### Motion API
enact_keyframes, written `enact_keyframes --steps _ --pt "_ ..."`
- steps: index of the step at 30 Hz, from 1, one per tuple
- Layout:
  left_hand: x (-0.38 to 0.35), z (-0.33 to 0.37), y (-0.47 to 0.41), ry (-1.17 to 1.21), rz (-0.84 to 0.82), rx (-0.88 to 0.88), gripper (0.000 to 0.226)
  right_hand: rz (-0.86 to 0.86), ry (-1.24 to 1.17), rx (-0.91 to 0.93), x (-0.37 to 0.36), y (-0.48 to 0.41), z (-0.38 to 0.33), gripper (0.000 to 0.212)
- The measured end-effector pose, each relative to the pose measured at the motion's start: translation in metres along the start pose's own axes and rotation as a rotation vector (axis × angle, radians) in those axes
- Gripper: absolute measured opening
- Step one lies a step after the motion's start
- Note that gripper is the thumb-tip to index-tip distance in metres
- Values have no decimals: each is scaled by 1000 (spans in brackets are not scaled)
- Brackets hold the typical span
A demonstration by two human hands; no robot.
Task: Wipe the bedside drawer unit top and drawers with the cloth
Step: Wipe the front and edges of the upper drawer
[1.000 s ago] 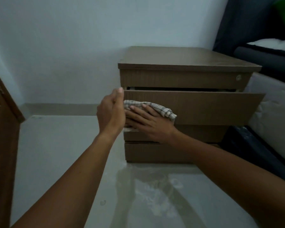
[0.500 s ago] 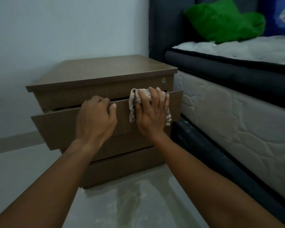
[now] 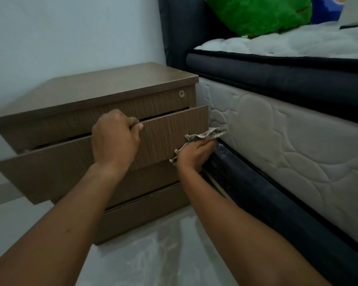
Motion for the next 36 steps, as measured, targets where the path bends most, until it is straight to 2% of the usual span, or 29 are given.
enact_keyframes --steps 2,3,6,8,11,14,16,18,20,22,26,28,33,36 --pt "1 0 0 8 11 12 20 -102 -23 -268 -4 14 15 40" --pt "2 1 0 11 15 19 20 -174 -20 -341 -4 25 17 42" --pt "4 1 -1 25 11 26 20 -346 -15 -374 -10 43 7 49" --pt "5 1 -2 35 7 31 20 -298 -43 -429 -14 30 -1 49" --pt "4 -1 -2 23 8 38 20 -176 -206 -540 -12 18 5 42" --pt "4 -2 -2 21 19 46 20 -362 -107 -493 -29 61 17 43" --pt "3 -4 -3 16 18 45 20 -433 -108 -538 -35 103 33 46" --pt "3 -6 -4 16 11 39 21 -533 -136 -450 -34 129 36 44" --pt "3 -9 -4 23 9 42 20 -592 -3 -301 -26 133 40 43" --pt "2 -11 -4 29 14 40 20 -551 62 -242 -21 116 40 45" --pt "2 -12 0 58 28 42 20 -388 -67 -457 -8 56 15 34" --pt "3 -13 2 65 40 56 20 -378 -93 -503 -9 46 10 44" --pt "4 -12 4 59 56 47 20 -549 101 -469 -30 105 30 50" --pt "3 -14 4 40 55 20 22 -604 182 -381 -27 115 27 45"
Point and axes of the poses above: each hand's wrist, its own y-axis away from the middle knuckle, its own x-axis out of the back of the hand, z = x × y, the point moved 6 cm from there along -y, towards the middle knuckle, and after that the axes turned 14 degrees about y, right-handed, at the moved point
